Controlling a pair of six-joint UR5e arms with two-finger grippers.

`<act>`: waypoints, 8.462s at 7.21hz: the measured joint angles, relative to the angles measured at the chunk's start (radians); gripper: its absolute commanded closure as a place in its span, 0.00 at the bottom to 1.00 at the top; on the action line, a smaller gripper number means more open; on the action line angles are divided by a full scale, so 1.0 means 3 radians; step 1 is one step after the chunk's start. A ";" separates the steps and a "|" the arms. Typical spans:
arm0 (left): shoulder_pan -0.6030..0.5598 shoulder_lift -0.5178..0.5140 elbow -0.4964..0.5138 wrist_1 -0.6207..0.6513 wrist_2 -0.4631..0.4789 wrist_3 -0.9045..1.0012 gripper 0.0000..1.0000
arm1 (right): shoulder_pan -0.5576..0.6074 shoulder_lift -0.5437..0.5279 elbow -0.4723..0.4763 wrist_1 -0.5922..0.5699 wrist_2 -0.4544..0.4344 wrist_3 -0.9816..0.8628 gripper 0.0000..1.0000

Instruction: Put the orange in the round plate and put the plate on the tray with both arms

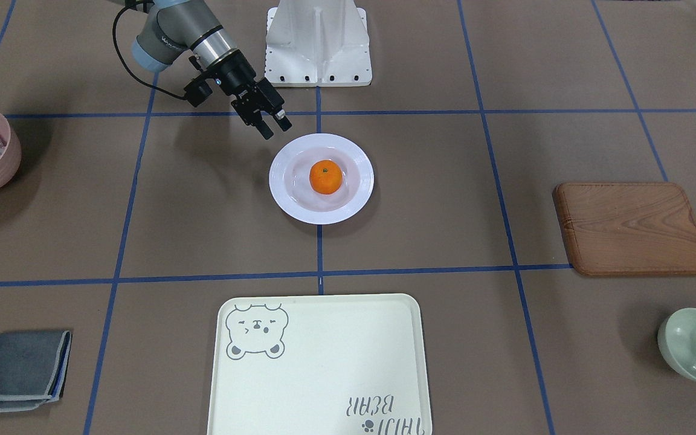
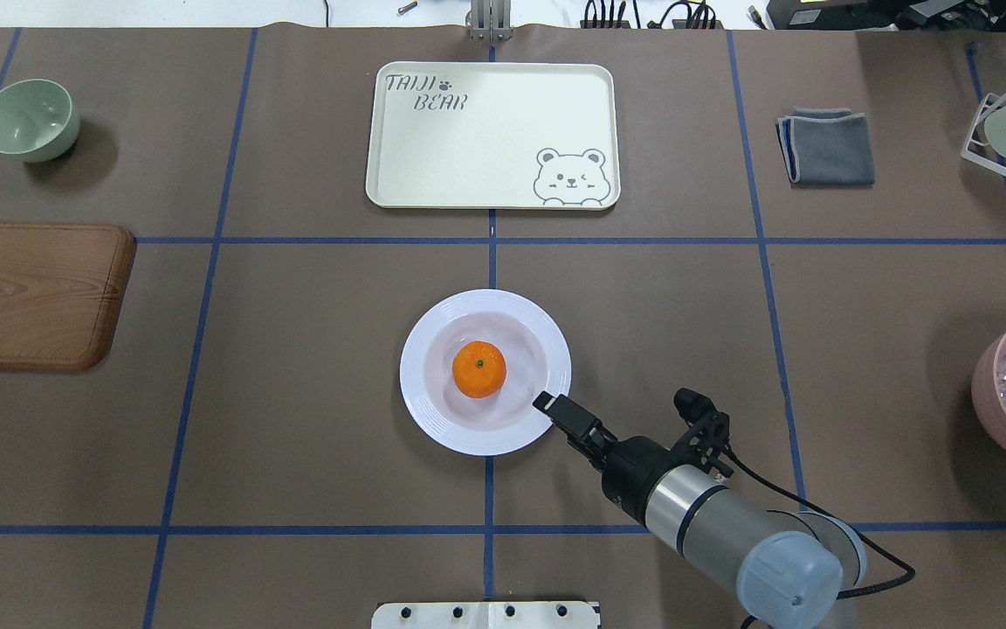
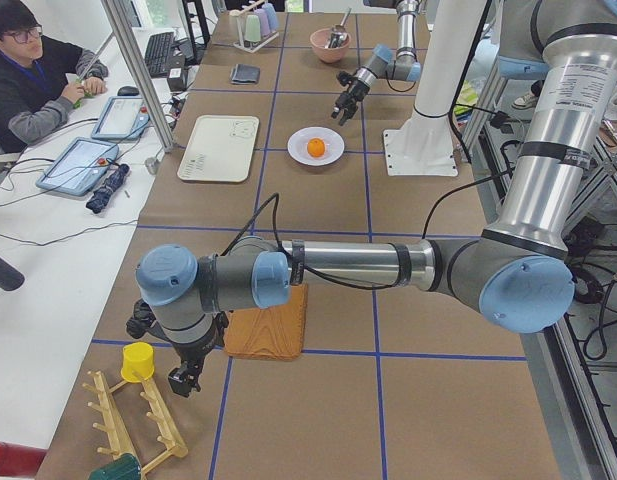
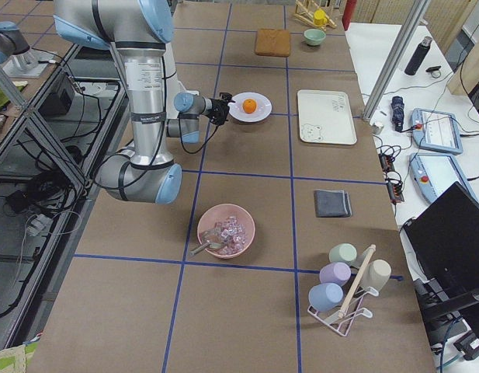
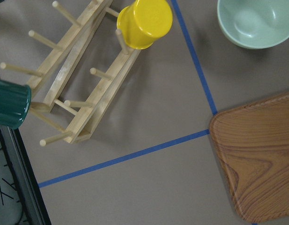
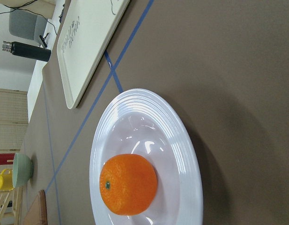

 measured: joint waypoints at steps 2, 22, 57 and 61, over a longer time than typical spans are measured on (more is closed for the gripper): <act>-0.0024 0.0032 0.0005 0.0009 -0.0006 0.0004 0.01 | 0.0053 0.0146 -0.0086 -0.0232 0.0012 0.0070 0.04; -0.0022 0.0067 0.0001 0.0012 -0.0079 -0.0017 0.01 | 0.0147 0.0647 -0.0527 -0.0521 0.0011 0.0207 1.00; -0.0015 0.1063 -0.1385 0.0057 -0.0222 -0.0672 0.01 | 0.1676 0.1614 -0.0117 -0.3047 0.1211 -0.1070 0.00; -0.0008 0.1248 -0.1545 -0.0001 -0.0277 -0.0727 0.01 | 0.2935 0.0657 0.0278 -0.3275 0.2941 -0.3492 0.00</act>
